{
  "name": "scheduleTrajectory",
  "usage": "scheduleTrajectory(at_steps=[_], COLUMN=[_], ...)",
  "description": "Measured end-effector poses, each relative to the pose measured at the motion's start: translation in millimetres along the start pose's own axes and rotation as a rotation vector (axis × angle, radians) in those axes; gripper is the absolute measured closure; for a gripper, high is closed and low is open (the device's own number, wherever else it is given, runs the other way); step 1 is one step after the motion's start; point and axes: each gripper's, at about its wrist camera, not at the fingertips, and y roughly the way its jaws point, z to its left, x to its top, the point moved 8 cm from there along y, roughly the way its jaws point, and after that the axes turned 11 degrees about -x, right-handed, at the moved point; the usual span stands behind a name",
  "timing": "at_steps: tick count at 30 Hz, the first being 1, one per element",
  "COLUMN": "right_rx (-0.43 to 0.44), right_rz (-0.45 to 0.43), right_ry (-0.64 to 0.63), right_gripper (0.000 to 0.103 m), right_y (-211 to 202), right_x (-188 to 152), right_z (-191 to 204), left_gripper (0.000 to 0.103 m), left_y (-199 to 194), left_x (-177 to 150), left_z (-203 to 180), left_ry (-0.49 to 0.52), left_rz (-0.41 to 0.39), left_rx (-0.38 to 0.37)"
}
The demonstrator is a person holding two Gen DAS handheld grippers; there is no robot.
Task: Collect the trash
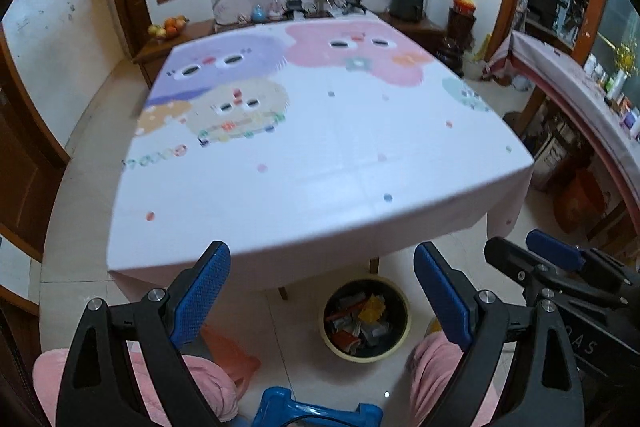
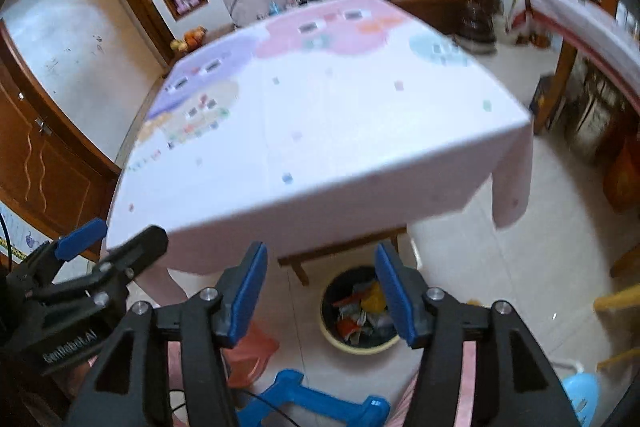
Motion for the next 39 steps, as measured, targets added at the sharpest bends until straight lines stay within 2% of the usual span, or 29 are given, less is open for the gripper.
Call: scheduleTrajectory(at_steps=[6,8,10,14,21,39], right_rx=[-0.004,0.002,0.007,0.018,0.021,0.025], right_rz=[-0.068,-0.078,-0.091,-0.111,-0.142,-0.142], right_ry=[-0.021,-0.024,-0.023,-0.015,-0.028,-0.023], right_gripper=[0.043,0.043,0.043,0.043,0.043,0.043], right_y=[-27.2,-32.6,-38.2,-46.9,-55.9,-57.4], right_x=[25.5,29.6,35.1,42.5,50.9,55.6], right_z=[11.3,15.1,17.7,22.0,29.4,29.8], left_gripper=[0.011,0.009,0.004,0.002,0.002,0.002], left_y=[-29.7,-37.8,-43.8,-53.4,-57.8,-59.5], left_x=[16.3,20.0,23.2,28.2,32.6,34.0], left_z=[4.5,7.2,11.0,15.0,18.3,20.1], left_ry=[-0.032,-0.046,-0.058,-0.069,-0.070,-0.070], left_rz=[-0.049,-0.060,-0.065,-0.071,-0.079,-0.076], left_rx=[0.030,0.039,0.053,0.058,0.075,0.081])
